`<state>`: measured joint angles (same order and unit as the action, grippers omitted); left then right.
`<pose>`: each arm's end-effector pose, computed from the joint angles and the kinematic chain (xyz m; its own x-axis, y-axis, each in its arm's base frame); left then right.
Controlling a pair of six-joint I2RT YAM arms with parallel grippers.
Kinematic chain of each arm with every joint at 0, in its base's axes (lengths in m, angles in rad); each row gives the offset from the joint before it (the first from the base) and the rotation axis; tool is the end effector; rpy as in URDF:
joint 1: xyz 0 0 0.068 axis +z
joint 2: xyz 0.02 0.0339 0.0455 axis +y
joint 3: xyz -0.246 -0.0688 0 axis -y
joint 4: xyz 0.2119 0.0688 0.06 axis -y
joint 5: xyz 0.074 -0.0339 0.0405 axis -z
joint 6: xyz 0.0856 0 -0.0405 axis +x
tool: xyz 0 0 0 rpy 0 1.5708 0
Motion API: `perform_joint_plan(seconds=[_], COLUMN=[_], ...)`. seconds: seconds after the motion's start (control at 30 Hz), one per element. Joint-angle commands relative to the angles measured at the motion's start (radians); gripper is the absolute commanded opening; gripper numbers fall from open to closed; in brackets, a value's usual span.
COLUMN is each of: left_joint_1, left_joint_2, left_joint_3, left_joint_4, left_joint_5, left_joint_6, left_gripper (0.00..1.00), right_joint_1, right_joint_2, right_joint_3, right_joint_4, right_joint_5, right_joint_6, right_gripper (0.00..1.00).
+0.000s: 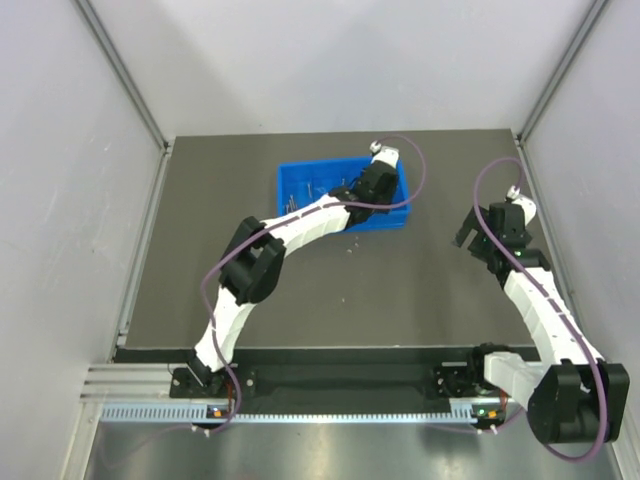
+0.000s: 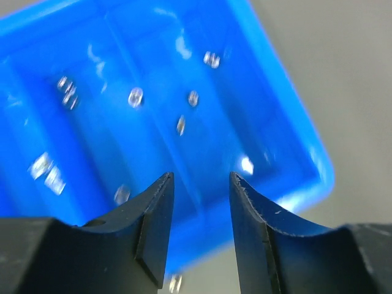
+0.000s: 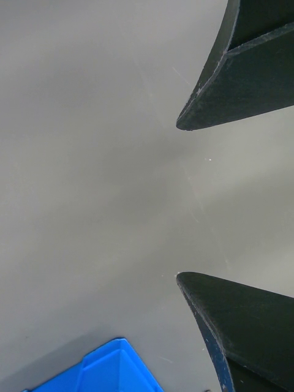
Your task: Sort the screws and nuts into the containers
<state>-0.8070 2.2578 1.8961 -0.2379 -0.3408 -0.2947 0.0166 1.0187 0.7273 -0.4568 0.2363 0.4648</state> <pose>0.3825 -0.3580 0.1975 -0.5158 0.1428 -0.8448 0.3553 0.9329 -0.0593 0.2267 -0.0163 0.2126 -0.5384 0.4269 -0.7265 0.4438 0.8766 0.1862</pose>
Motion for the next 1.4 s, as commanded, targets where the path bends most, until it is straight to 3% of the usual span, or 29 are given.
perform_joint_plan(seconds=[0.0, 0.2, 0.4, 0.57, 0.8, 1.37], left_joint_1=[-0.001, -0.008, -0.017, -0.021, -0.021, -0.024], left_joint_2=[-0.22, -0.493, -0.535, -0.485, -0.359, -0.251], left_joint_3=[-0.132, -0.466, -0.632, -0.643, -0.577, -0.557], left_joint_4=[0.028, 0.042, 0.046, 0.054, 0.002, -0.026], left_joint_5=[0.042, 0.138, 0.155, 0.125, 0.089, 0.028], left_joint_6=[-0.007, -0.099, -0.178, -0.176, -0.201, -0.221], left_gripper=[0.47, 0.45, 0.43, 0.43, 0.5, 0.47], right_joint_1=[-0.007, -0.009, -0.009, -0.007, -0.009, -0.007], right_joint_2=[0.001, -0.006, 0.012, -0.002, -0.023, -0.002], right_joint_3=[0.0, -0.026, -0.022, -0.031, -0.042, -0.035], right_joint_4=[0.039, 0.081, 0.09, 0.084, 0.075, 0.069], right_joint_5=[-0.028, -0.068, -0.098, -0.104, -0.083, -0.065], right_joint_6=[0.006, 0.006, 0.006, 0.008, 0.005, 0.006], right_gripper=[1.0, 1.0, 1.0, 1.0, 1.0, 1.0])
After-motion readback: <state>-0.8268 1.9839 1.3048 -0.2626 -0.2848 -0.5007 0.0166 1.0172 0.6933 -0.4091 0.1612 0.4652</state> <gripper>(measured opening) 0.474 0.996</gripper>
